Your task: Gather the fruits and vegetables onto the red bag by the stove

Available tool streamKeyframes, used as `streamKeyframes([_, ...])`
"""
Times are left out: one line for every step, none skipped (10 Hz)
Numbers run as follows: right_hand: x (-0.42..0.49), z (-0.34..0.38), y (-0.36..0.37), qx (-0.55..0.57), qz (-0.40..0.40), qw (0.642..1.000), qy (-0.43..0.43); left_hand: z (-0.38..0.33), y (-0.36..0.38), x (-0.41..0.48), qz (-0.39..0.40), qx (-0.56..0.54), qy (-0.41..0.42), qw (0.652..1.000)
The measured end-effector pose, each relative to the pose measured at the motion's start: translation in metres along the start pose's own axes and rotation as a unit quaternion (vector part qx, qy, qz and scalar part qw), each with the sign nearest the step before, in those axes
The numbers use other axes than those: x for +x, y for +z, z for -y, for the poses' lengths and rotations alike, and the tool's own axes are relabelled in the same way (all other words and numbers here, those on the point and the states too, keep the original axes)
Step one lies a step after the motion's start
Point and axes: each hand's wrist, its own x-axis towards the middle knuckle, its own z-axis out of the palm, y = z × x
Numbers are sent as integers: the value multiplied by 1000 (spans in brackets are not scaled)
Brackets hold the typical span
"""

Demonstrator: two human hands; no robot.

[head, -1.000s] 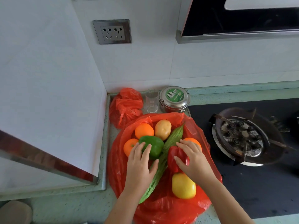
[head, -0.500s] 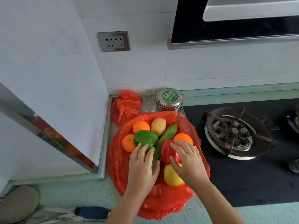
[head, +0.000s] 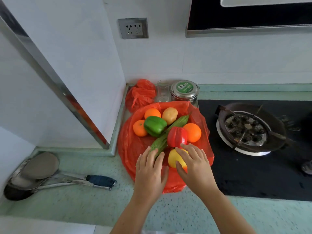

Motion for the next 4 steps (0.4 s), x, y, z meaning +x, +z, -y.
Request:
streamKeyframes([-13,4,-3,1,-6,1000,-16,-2,-5,-14,2,-4,-3,1000])
streamKeyframes([-26,10,-6,6,-15,1000,-16,-4,-12,-25,7,-10,-9,1000])
streamKeyframes([-39,16,-10,2,-36,999,-21,-5,-19,-35,-9,-14,10,1000])
streamKeyframes([-53,26,-13,-11,-43,999,-25,-8,-32,-45,1,-16,24,1000])
